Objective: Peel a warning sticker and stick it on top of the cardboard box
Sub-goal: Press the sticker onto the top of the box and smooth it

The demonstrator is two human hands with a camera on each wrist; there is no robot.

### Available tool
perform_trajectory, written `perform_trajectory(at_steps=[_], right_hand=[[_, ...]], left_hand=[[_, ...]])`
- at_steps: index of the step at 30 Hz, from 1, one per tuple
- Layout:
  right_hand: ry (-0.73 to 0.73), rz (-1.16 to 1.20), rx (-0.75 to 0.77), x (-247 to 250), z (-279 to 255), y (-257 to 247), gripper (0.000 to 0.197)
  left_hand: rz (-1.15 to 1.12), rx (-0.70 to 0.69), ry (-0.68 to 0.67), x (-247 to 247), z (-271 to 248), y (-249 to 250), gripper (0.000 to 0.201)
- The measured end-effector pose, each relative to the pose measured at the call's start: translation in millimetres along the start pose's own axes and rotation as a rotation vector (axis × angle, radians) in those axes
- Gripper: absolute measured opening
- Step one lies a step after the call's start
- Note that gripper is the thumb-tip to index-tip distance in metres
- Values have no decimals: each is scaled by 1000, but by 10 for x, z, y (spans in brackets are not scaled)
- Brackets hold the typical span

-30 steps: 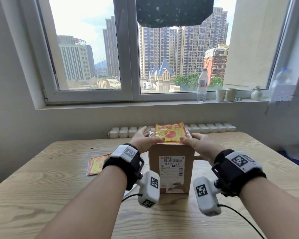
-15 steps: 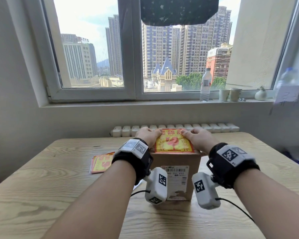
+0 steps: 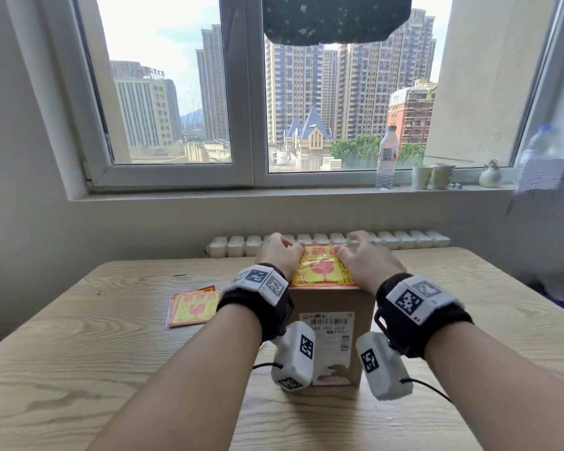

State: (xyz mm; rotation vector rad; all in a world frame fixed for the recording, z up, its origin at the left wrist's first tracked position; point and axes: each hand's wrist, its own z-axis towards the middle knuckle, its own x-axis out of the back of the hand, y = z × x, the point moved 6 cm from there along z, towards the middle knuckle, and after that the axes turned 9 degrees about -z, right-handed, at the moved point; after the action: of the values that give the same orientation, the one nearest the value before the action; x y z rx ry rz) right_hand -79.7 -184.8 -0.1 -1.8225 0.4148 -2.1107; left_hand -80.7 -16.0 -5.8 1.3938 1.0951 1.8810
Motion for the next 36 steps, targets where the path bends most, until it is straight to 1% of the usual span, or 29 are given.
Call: perform_trajectory(at_steps=[1, 3, 4, 6, 10, 16, 18, 19, 21, 23, 25, 27, 31, 34, 36], right_hand=[[29, -17, 78, 21, -8, -61, 49], [77, -70, 227, 59, -36, -173, 46], [93, -101, 271, 79, -54, -204, 42], [105, -127, 305, 88, -64, -215, 37], [70, -107, 253, 58, -52, -175, 36], [81, -128, 115, 65, -70, -76, 38], [72, -119, 104, 63, -75, -66, 38], [63, -100, 123, 57, -75, -78, 38], [48, -49, 187, 48, -71, -112, 35], [39, -25, 221, 41, -57, -127, 34], [36, -18, 208, 31, -43, -112, 34], [40, -17, 190, 19, -32, -91, 34], [51, 25, 184, 2, -6, -76, 34], [59, 54, 165, 7, -18, -57, 35], [69, 50, 127, -8, -11, -25, 36]], left_hand=[[34, -89, 36, 19, -27, 70, 30], [136, -292, 95, 45, -85, 223, 30], [192, -360, 111, 51, -108, 269, 28], [244, -399, 119, 50, -124, 292, 24], [229, -348, 136, 65, -126, 255, 22], [284, -197, 149, 99, -138, 146, 30], [284, -178, 165, 100, -151, 136, 31], [269, -169, 168, 105, -152, 127, 30], [215, -182, 172, 123, -153, 121, 29], [187, -280, 165, 124, -167, 183, 28], [231, -346, 128, 96, -196, 251, 30], [276, -320, 122, 96, -200, 243, 33], [324, -215, 187, 158, -170, 159, 37], [394, -201, 203, 152, -188, 175, 34], [386, -186, 198, 145, -189, 173, 34]])
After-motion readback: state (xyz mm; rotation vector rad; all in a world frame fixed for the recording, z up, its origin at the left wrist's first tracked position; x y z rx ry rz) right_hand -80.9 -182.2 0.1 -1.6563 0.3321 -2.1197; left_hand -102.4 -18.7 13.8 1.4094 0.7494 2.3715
